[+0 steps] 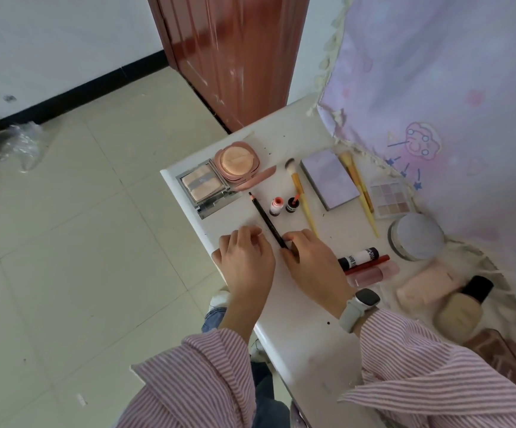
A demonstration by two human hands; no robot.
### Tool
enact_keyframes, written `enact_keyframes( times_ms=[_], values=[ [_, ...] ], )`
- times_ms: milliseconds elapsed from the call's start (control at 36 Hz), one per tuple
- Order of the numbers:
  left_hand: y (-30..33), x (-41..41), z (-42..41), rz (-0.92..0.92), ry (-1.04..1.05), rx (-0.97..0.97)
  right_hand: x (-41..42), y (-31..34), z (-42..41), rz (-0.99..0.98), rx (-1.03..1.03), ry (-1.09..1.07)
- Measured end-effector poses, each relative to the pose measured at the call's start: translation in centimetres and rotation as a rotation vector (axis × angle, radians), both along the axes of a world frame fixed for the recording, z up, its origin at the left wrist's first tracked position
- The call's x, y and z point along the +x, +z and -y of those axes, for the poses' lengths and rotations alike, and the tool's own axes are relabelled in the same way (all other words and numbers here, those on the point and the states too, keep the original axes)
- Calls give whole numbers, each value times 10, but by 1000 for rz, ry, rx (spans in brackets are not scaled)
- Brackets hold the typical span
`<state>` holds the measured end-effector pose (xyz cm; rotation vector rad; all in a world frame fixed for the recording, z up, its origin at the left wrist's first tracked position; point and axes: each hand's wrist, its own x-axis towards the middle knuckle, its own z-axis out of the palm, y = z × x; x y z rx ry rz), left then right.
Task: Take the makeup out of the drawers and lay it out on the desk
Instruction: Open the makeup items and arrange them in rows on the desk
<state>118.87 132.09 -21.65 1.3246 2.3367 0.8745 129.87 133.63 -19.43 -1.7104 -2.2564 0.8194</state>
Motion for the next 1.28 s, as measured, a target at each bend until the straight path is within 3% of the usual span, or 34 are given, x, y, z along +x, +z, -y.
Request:
enact_keyframes(
  times_ms=[250, 361, 472, 639, 889, 1000, 1139, 1278],
  values=[
    [-14, -4, 12, -70, -182, 102, 9, -2, -2, -32, 84, 34],
    [-14, -7, 13, -42, -188, 107, 22, 4, -11, -118, 295, -43],
    [-16, -9, 15, -111, -225, 114, 41, 7, -45, 100, 500, -132],
    [-21, -9, 25, -255, -284, 83, 51, 4, -87, 465, 242, -135],
    [-19, -9, 26, -305, -309, 24, 43, 0, -100, 533, 298, -145],
    [-20, -9, 25, -304, -309, 9, 47, -5, -104, 408, 258, -185],
    [-19, -9, 26, -299, -304, 16, 53, 13, -94, -48, 288, -285],
    [-14, -13, 23, -166, -289, 31, 62, 38, -71, -494, -34, -447]
  ],
)
